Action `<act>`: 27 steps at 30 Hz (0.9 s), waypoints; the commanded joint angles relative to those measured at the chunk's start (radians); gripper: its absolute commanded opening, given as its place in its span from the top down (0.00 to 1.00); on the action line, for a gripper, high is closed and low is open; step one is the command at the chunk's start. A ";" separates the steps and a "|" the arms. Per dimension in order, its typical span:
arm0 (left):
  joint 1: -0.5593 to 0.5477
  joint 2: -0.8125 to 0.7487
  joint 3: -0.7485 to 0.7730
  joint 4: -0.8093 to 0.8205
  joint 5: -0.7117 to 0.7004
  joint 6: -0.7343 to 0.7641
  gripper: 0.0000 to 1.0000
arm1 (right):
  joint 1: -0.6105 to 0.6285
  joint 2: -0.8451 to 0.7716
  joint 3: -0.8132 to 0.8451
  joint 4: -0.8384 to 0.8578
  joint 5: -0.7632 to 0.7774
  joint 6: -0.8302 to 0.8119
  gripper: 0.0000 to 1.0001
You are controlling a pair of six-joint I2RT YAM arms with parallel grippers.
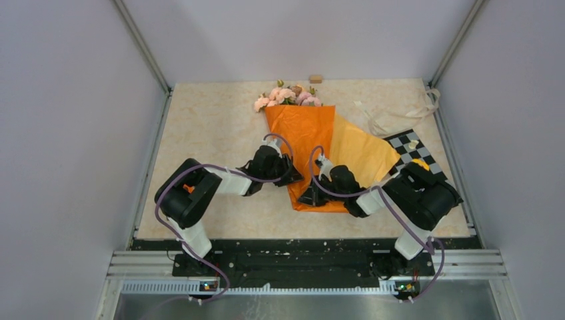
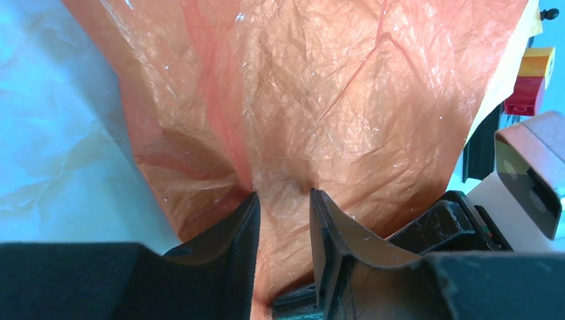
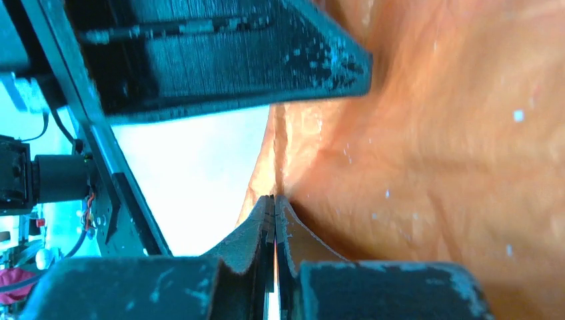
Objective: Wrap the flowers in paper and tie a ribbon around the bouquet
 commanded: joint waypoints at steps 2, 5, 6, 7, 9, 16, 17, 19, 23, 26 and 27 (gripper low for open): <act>0.015 -0.020 0.042 -0.095 -0.038 0.060 0.61 | 0.012 -0.026 -0.093 -0.027 0.039 -0.036 1.00; 0.047 -0.007 0.098 -0.150 -0.049 0.097 0.60 | 0.012 -0.013 -0.095 -0.029 0.049 -0.037 1.00; 0.056 0.000 0.117 -0.164 -0.054 0.108 0.59 | 0.012 -0.009 -0.091 -0.030 0.049 -0.039 1.00; 0.067 0.010 0.138 -0.179 -0.057 0.119 0.60 | 0.011 -0.006 -0.085 -0.035 0.050 -0.041 1.00; 0.083 0.034 0.181 -0.220 -0.075 0.136 0.60 | 0.011 -0.004 -0.066 -0.065 0.055 -0.059 1.00; 0.154 0.183 0.410 -0.415 -0.135 0.181 0.65 | 0.001 -0.015 -0.047 -0.122 0.080 -0.096 1.00; 0.168 0.208 0.450 -0.443 -0.134 0.178 0.66 | -0.005 -0.013 -0.047 -0.118 0.073 -0.096 1.00; 0.194 0.254 0.504 -0.467 -0.114 0.171 0.68 | -0.016 -0.004 -0.049 -0.109 0.051 -0.093 1.00; 0.243 0.320 0.607 -0.517 -0.090 0.175 0.69 | -0.028 0.012 -0.048 -0.099 0.024 -0.094 1.00; 0.266 0.348 0.678 -0.578 -0.097 0.211 0.69 | -0.044 0.017 -0.054 -0.091 0.010 -0.093 1.00; 0.273 0.356 0.698 -0.593 -0.100 0.232 0.68 | -0.050 0.017 -0.058 -0.087 0.006 -0.094 1.00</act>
